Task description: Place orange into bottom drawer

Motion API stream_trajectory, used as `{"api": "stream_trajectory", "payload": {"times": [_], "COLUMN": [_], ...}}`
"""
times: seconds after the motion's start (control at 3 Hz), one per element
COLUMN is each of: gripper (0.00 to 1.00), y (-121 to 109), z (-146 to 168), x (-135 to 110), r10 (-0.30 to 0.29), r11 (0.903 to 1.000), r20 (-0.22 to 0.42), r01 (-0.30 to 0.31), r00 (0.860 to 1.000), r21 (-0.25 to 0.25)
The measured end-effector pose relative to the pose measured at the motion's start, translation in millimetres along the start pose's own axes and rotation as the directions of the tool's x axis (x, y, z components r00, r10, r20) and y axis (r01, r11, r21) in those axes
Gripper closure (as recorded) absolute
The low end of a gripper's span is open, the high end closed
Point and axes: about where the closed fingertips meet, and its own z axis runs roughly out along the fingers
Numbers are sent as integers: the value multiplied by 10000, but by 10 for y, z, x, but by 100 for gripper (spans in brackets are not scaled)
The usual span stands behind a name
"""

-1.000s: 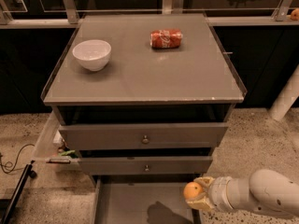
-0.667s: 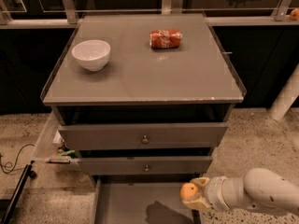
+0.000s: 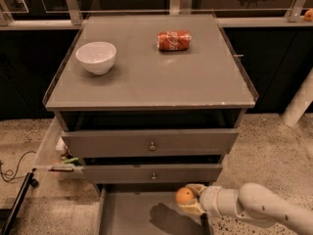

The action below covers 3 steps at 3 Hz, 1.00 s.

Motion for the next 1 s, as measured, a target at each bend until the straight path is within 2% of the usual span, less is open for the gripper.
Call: {"api": "stream_trajectory", "payload": {"times": [0.33, 0.67, 1.0], "gripper": [100, 100, 100], "y": [-121, -149, -233], "z": [398, 783, 1082], "x": [122, 370, 754], "r10": [-554, -1047, -1291], "r11": [9983, 9945, 9916], "r20": [1090, 1318, 826], "r01": [529, 1028, 1285], "r00": [9925, 9857, 9882], "r21": [258, 209, 133]}}
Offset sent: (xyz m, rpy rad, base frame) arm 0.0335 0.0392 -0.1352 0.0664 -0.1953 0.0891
